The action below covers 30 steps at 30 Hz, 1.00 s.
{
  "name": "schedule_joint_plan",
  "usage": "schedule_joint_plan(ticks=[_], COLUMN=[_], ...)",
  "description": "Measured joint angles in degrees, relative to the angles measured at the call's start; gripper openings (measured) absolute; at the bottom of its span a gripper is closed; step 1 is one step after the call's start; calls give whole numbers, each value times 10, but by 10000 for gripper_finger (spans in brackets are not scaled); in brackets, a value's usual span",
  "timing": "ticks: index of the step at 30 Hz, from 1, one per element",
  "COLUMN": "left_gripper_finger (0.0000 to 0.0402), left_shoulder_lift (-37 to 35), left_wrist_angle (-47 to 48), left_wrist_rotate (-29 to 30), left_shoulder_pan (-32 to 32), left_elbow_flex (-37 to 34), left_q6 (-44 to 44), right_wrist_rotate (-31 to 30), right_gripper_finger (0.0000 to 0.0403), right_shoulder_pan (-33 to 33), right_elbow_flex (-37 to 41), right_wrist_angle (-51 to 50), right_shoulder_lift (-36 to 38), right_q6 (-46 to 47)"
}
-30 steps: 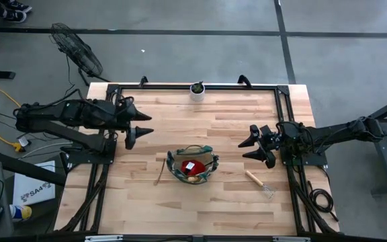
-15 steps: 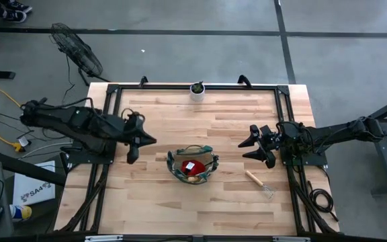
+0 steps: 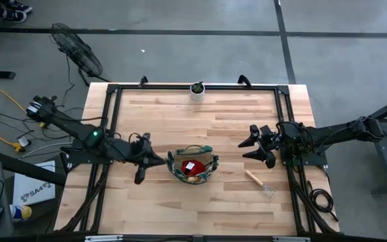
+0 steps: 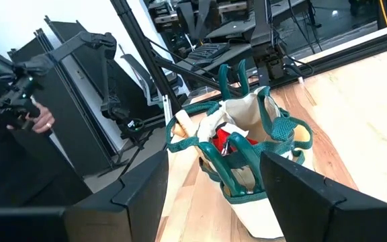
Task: Pick & Place Garden tools in Gardening bag
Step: Put the green shear scissors into the gardening bag
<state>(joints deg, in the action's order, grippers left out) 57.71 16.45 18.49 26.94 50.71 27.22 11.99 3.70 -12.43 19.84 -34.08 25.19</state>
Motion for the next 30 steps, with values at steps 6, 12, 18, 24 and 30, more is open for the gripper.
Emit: schedule_joint_plan(ticks=[6, 12, 18, 24, 30], left_gripper_finger=[0, 0, 0, 0, 0], left_shoulder_lift=[8, 54, 118, 147, 143], left_wrist_angle=[-120, -122, -125, -111, -93], left_wrist_rotate=[51, 103, 144, 259, 301], left_shoulder_pan=[35, 52, 60, 89, 96], left_elbow_flex=[-45, -45, -46, -46, -45], left_q6=[3, 20, 87, 164, 183], right_wrist_rotate=[0, 0, 0, 0, 0], right_gripper_finger=[227, 227, 227, 227, 227], right_shoulder_pan=[0, 0, 0, 0, 0], right_elbow_flex=[0, 0, 0, 0, 0], right_wrist_angle=[0, 0, 0, 0, 0], right_shoulder_lift=[0, 0, 0, 0, 0], right_q6=[0, 0, 0, 0, 0])
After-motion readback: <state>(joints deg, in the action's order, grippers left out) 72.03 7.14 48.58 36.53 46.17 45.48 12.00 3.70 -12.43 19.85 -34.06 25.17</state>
